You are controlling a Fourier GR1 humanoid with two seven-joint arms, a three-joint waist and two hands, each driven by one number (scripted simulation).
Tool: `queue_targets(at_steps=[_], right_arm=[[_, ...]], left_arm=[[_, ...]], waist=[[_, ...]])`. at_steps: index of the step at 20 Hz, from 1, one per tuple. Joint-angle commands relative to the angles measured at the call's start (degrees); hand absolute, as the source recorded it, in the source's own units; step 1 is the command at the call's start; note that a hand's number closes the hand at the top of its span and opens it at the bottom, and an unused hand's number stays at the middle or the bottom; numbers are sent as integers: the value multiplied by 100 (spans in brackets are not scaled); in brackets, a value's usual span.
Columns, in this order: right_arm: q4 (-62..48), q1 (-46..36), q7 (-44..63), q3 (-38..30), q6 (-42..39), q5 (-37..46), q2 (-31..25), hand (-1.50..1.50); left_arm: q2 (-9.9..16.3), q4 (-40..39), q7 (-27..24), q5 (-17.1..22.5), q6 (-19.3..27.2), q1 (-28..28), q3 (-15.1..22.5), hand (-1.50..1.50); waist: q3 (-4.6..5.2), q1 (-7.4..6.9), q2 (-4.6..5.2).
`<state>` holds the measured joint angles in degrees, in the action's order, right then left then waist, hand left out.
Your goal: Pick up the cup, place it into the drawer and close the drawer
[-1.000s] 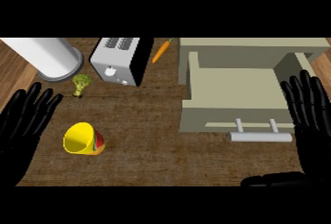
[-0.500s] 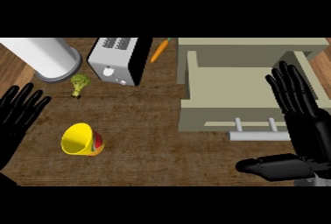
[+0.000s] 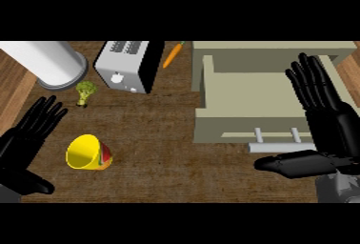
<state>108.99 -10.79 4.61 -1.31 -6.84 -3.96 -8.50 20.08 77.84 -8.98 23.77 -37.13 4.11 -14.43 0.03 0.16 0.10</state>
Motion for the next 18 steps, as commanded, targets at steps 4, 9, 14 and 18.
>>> queue_targets(at_steps=[4,9,14,18], right_arm=[[228,-65,192,-270,-195,-283,-172,-150],[-257,-290,-66,-376,-164,-177,-124,-150],[-610,-735,4,-494,-224,-238,-237,-150],[-195,-366,77,-342,-180,-130,-130,-150]], left_arm=[[398,-1795,-1081,-879,-321,460,-286,-150],[189,-3260,-2319,-1839,-96,944,-27,-150],[304,-4694,-3473,-2519,219,1408,129,-150],[203,-5269,-3846,-2723,507,1633,256,-150]], waist=[[2,34,-2],[2,19,3],[10,57,25],[7,58,13]])
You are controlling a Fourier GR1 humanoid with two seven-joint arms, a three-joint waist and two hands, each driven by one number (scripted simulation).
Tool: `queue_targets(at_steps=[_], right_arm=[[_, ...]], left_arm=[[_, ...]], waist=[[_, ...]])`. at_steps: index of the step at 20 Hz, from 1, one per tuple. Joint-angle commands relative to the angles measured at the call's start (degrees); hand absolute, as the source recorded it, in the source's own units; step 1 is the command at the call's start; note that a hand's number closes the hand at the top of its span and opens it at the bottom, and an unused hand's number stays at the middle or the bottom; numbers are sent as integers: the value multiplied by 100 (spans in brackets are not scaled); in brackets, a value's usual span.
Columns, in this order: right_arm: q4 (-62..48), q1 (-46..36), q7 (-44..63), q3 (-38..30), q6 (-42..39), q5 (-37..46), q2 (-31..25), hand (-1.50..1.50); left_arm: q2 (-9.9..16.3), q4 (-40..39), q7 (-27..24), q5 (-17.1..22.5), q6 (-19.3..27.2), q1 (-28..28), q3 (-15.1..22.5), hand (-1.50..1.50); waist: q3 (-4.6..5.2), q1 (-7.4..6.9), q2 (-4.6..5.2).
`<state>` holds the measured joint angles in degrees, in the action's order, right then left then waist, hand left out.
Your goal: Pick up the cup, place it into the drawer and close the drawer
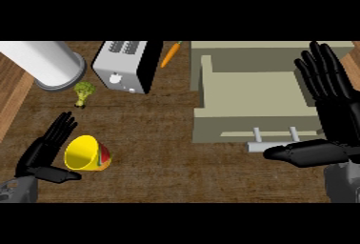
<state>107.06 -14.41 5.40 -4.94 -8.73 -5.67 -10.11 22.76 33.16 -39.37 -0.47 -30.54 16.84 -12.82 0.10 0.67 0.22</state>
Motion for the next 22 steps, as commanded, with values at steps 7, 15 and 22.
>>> queue_targets(at_steps=[7,15,22], right_arm=[[-130,-86,-35,34,18,32,72,-150],[95,-236,271,134,79,95,48,-150],[-191,-144,-23,-232,-182,-211,-137,-150]], left_arm=[[-207,-1449,-1623,-452,111,548,161,-150],[-285,-1841,-1933,-534,155,715,231,-150],[-424,-1969,-2332,-656,192,696,348,-150]], waist=[[18,90,40],[25,112,44],[23,130,59]])
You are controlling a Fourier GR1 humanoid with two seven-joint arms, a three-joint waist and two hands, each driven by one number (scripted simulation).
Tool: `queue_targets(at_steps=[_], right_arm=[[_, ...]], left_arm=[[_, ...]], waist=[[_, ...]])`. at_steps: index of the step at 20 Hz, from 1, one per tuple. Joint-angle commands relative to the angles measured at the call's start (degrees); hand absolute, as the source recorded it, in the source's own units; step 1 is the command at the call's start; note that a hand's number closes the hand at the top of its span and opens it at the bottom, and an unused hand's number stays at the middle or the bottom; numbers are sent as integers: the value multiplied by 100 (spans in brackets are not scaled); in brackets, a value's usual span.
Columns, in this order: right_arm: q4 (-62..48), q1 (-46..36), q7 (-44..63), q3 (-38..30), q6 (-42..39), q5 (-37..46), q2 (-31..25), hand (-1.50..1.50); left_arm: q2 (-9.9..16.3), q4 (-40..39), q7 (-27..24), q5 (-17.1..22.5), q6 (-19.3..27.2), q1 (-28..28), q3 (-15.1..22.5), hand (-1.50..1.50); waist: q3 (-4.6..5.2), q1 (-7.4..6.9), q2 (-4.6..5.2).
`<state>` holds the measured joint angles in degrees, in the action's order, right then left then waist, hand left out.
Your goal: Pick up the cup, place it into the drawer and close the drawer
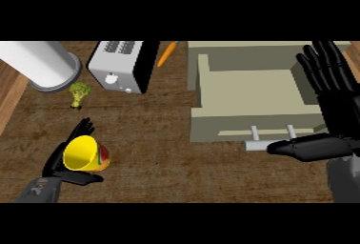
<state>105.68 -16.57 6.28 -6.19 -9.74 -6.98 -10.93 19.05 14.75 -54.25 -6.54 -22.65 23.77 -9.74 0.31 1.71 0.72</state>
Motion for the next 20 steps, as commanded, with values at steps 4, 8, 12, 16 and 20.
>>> queue_targets(at_steps=[4,8,12,16,20], right_arm=[[93,45,41,-57,-76,-5,-119,-150],[211,77,131,66,-45,-42,1,-150],[-5,-92,162,-165,-122,-166,-177,-150],[-60,19,-10,-125,-68,-10,-119,-150],[8,-133,320,-173,-115,-121,-253,-150]], left_arm=[[-22,-169,-721,-61,-850,159,97,-150],[-179,-178,-583,82,-1263,290,63,-150],[-397,172,-1064,31,-1070,170,190,150],[-580,430,-1562,-6,345,2,85,150],[-582,444,-1753,257,-58,113,-131,150]], waist=[[-2,17,-5],[12,84,12],[6,12,-2],[-6,-41,-14],[-3,-34,-25]])
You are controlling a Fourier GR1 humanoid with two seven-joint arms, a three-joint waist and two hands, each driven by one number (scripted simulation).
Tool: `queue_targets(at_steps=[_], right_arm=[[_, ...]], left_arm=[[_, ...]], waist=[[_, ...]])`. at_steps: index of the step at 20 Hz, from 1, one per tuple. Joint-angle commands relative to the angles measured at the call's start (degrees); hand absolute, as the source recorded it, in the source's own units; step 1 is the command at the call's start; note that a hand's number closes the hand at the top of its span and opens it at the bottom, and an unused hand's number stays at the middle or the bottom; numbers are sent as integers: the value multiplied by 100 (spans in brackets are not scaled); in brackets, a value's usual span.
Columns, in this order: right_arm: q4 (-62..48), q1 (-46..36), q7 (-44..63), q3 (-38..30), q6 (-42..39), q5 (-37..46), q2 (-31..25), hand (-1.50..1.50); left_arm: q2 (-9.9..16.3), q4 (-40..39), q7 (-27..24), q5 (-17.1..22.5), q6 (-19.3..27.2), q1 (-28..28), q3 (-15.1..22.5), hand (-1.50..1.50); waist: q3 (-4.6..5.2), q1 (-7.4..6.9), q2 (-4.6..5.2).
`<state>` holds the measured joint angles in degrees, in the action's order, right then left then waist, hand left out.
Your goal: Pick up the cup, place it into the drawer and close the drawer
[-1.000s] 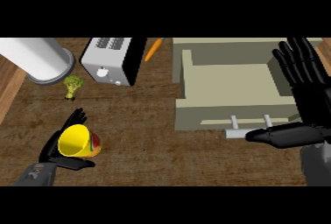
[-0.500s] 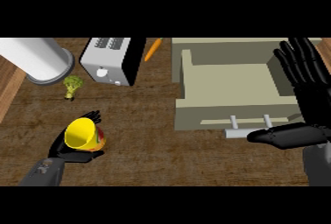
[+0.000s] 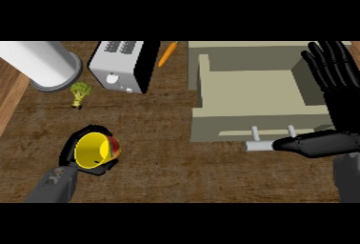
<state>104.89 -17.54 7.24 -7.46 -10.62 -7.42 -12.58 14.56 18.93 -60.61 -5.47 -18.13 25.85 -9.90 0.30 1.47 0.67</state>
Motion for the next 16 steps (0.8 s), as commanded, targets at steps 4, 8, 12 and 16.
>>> queue_targets(at_steps=[4,8,12,16], right_arm=[[140,111,3,-60,-81,-151,-14,-150],[59,27,-90,98,99,139,120,-150],[125,274,-132,-100,-72,-99,25,-150],[53,-50,143,-142,94,5,-50,-150]], left_arm=[[-411,63,-920,680,234,205,-684,150],[-677,173,-951,1008,856,271,-1094,150],[-738,414,-413,930,640,811,-882,150],[-960,1258,376,886,818,1195,-589,150]], waist=[[-2,33,-1],[-11,-63,-16],[-25,-65,-53],[-35,-196,-104]])
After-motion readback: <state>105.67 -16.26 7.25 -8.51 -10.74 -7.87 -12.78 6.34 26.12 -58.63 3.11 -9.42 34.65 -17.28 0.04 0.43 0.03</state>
